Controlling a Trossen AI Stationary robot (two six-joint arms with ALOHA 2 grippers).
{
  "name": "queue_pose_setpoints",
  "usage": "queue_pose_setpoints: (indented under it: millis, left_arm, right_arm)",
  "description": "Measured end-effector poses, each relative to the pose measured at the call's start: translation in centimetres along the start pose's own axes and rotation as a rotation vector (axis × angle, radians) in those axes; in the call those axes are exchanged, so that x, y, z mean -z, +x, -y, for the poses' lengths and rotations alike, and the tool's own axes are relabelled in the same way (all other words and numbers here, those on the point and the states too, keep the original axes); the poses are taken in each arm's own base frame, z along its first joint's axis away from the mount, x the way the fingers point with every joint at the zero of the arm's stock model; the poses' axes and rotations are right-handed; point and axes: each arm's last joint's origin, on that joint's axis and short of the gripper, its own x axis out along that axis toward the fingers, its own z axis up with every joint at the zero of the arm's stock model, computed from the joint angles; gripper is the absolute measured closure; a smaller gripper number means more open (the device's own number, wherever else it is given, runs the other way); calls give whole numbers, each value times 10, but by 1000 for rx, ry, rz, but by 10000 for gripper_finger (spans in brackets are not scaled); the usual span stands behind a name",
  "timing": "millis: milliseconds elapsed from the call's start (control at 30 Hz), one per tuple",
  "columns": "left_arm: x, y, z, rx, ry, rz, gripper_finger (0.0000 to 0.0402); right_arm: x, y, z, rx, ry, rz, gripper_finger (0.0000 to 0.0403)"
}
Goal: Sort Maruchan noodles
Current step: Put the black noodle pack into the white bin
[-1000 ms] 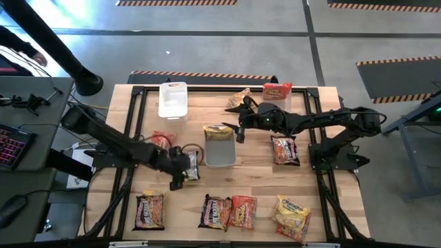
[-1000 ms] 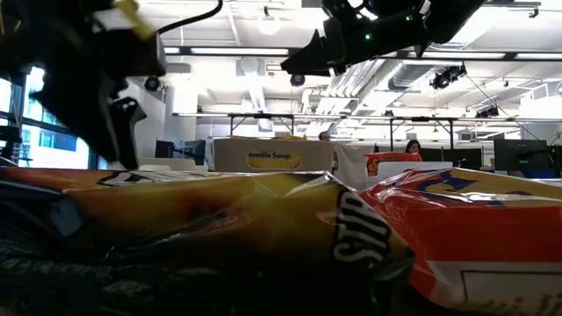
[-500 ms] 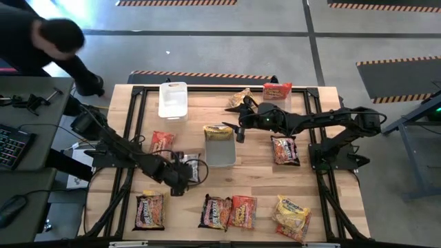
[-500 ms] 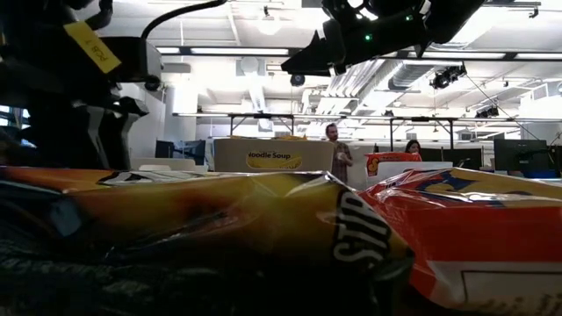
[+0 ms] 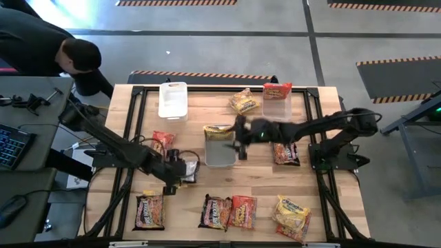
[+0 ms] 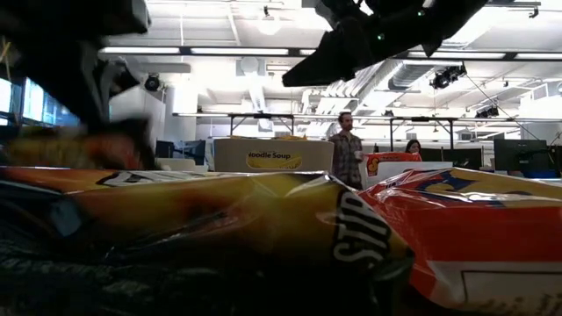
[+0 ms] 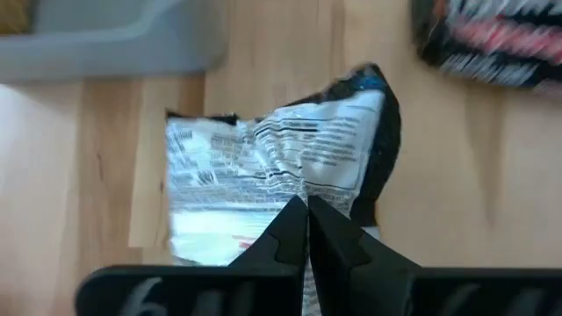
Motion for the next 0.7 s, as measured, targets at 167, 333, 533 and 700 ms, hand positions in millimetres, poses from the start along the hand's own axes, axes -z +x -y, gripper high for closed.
queue_pose_setpoints:
  millis: [167, 333, 533, 700]
  left_arm:
    - [-7, -26, -8, 35, -56, 133, 401]
    - [-11, -44, -12, 72, -90, 234, 401]
    - [-16, -63, -15, 122, -102, 356, 401]
    - [-16, -76, -18, 139, -87, 427, 401]
  right_arm:
    - [2, 24, -40, -84, -47, 59, 144]
    - [4, 52, -58, -119, -41, 73, 124]
    - [0, 79, -64, -163, -40, 86, 121]
    - [-6, 90, -63, -151, -76, 125, 121]
